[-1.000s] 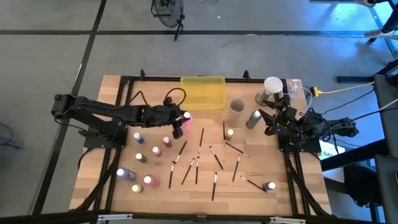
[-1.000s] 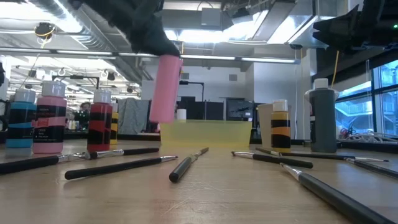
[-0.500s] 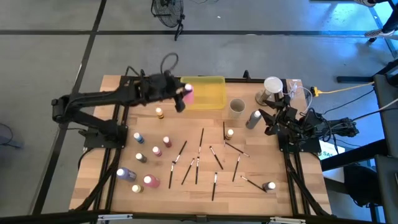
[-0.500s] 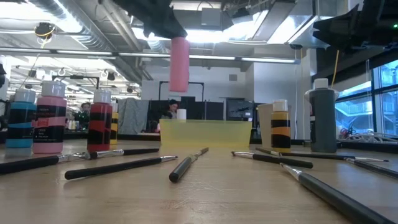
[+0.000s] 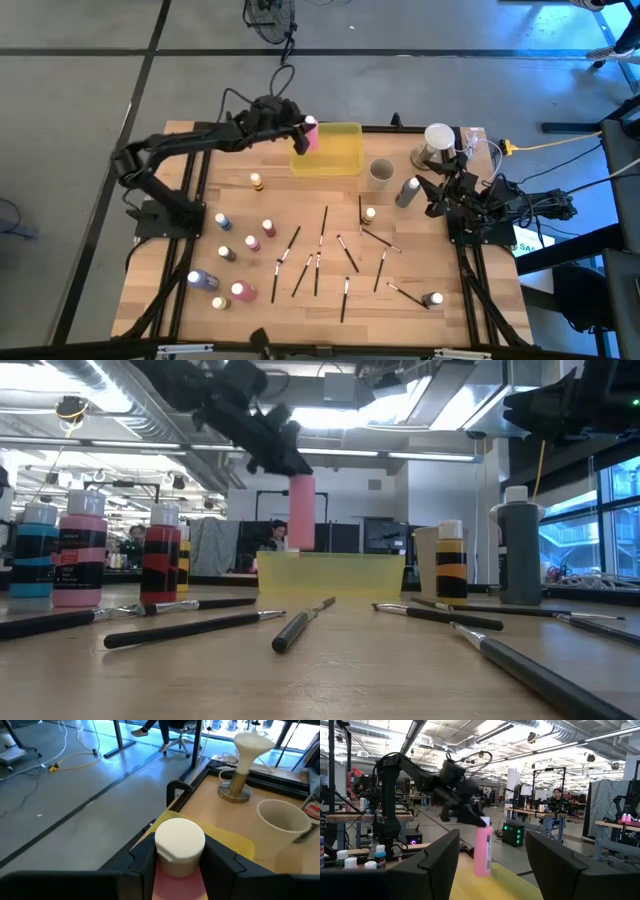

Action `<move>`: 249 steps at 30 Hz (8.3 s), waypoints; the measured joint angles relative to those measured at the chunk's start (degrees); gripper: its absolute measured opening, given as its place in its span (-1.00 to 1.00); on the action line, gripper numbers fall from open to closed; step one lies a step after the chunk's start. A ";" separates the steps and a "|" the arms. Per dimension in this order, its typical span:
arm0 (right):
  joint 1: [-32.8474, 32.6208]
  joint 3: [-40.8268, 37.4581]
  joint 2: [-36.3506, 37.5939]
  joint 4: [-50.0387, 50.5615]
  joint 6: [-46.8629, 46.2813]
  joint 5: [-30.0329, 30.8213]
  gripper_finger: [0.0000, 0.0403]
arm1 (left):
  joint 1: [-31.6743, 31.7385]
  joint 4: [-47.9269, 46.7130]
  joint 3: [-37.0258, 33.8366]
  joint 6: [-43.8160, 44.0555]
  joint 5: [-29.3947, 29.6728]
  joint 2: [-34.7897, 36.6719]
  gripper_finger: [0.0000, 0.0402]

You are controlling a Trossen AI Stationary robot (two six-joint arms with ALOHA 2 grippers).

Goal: Pick & Place Paint Supplies
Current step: Put the large pink paint bottle into the yellow bin, then put the silver paint brush into the white cup

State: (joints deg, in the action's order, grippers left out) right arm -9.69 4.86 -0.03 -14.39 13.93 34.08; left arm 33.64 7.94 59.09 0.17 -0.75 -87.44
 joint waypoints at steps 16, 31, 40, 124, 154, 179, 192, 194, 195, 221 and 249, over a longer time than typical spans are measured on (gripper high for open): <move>0.00 -0.02 0.00 1.38 0.48 -0.11 0.13 | 7.32 5.35 -2.52 1.75 2.77 -4.00 -0.42; 0.00 0.00 0.00 1.31 0.53 -0.19 0.13 | 6.59 14.39 -8.37 2.64 0.74 -4.00 -0.42; 0.00 -0.02 0.00 0.31 0.71 -0.17 0.13 | 6.37 13.38 -8.37 2.07 2.36 -6.00 -0.42; -0.04 0.00 0.00 -0.21 1.06 -0.34 0.13 | -36.34 -22.59 -8.35 32.75 -6.66 22.23 -0.08; -0.04 0.00 0.00 1.21 -3.81 -7.31 0.13 | -54.85 1.73 -8.35 46.82 -4.38 9.42 -0.19; -0.15 -1.97 0.00 11.97 -32.00 -45.10 0.13 | -57.15 -74.96 30.83 60.82 4.68 -11.38 -0.17; -1.91 -4.33 -0.42 5.88 -31.74 -45.26 0.13 | -55.94 -76.76 32.04 60.66 -0.07 -19.95 -0.18; -2.31 -4.33 -0.43 5.87 -30.78 -45.28 0.13 | -55.99 -76.76 32.04 60.37 -0.19 -19.95 -0.18; -2.43 -4.33 -0.42 5.83 -30.23 -45.27 0.13 | -55.99 -76.76 32.04 59.57 -0.52 -19.95 -0.18; -2.47 -4.33 -0.42 5.10 -26.50 -41.72 0.13 | -56.14 -74.53 30.21 70.94 7.23 -23.33 -0.28; -2.47 -4.31 -0.43 5.09 -26.94 -41.67 0.13 | -54.07 -72.89 30.10 65.66 4.29 -30.82 -0.29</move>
State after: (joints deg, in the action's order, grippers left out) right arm -12.16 0.56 -0.46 -9.31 -13.02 -7.59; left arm -20.43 -64.94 89.19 65.83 3.54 -118.26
